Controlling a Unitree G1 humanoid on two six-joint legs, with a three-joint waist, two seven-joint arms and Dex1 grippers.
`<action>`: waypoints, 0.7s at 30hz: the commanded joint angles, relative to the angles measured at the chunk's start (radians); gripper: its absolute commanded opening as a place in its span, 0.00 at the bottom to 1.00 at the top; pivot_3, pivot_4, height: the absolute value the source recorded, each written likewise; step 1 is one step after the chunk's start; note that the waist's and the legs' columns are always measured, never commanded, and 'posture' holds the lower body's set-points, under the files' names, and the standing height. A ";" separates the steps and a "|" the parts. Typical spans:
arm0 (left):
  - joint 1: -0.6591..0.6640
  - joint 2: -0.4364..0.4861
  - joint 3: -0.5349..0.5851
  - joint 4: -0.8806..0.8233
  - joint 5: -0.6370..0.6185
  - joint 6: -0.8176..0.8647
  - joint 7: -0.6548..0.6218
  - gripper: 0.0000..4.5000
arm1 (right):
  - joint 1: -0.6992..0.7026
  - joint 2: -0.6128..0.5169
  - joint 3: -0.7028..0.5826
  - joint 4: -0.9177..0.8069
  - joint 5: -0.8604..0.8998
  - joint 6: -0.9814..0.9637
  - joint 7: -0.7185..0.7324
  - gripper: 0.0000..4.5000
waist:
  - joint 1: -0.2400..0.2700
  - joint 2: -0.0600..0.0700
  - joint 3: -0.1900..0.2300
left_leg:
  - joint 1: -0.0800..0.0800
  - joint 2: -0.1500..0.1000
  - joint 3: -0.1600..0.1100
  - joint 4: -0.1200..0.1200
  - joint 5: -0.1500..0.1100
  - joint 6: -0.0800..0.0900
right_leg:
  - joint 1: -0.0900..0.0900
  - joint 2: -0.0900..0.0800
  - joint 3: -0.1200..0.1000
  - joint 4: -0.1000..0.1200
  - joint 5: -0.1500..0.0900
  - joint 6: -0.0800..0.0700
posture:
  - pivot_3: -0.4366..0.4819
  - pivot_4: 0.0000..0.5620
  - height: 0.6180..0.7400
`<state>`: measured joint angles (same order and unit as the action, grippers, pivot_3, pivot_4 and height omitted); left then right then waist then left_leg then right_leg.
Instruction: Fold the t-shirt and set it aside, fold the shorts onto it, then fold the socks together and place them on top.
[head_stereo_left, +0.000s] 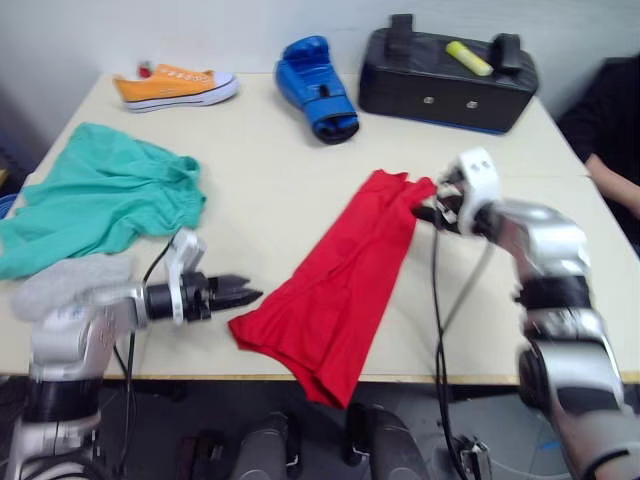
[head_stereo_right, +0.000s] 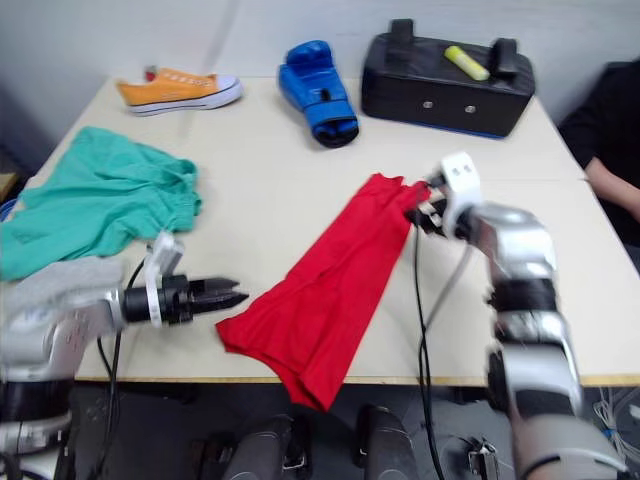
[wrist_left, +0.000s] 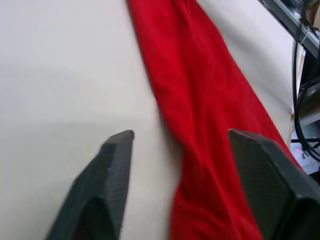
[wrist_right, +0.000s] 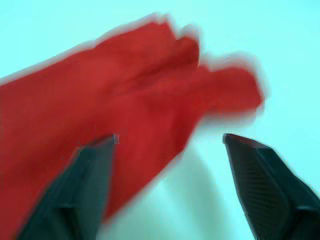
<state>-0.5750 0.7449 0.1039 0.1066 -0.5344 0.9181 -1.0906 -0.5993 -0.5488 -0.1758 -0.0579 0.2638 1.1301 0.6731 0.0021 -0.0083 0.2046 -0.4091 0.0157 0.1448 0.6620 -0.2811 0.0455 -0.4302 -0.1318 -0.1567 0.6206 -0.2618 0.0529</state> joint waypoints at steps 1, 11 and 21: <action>-0.190 -0.032 -0.125 0.296 0.116 -0.179 -0.113 0.99 | 0.123 -0.031 -0.102 -0.370 0.175 0.257 0.037 1.00 | 0.000 0.000 0.000 | 0.000 0.000 0.000 0.000 -0.001 -0.001 | 0.000 0.000 0.000 0.000 0.000 0.000 | 0.48 0.27 1.00; -0.660 -0.366 -0.194 1.085 0.371 -0.634 0.029 0.99 | 0.423 0.092 -0.216 -0.649 0.380 0.438 0.025 1.00 | -0.004 -0.004 0.000 | -0.002 -0.001 0.002 0.001 -0.001 0.012 | 0.000 0.000 0.000 -0.001 0.002 0.003 | 0.48 0.27 1.00; -0.676 -0.474 -0.179 1.201 0.474 -0.689 0.102 0.99 | 0.446 0.173 -0.033 -0.558 0.366 0.301 -0.084 1.00 | -0.008 -0.007 -0.001 | 0.001 -0.001 0.003 0.001 -0.002 0.013 | 0.001 0.001 0.000 -0.003 0.003 0.005 | 0.48 0.27 1.00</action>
<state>-1.2379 0.2803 -0.0814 1.3041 -0.0778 0.2322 -0.9964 -0.1560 -0.3894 -0.2408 -0.6386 0.6178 1.4320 0.6057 -0.0060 -0.0153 0.2037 -0.4072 0.0151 0.1479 0.6632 -0.2854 0.0615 -0.4279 -0.1312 -0.1561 0.6178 -0.2587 0.0575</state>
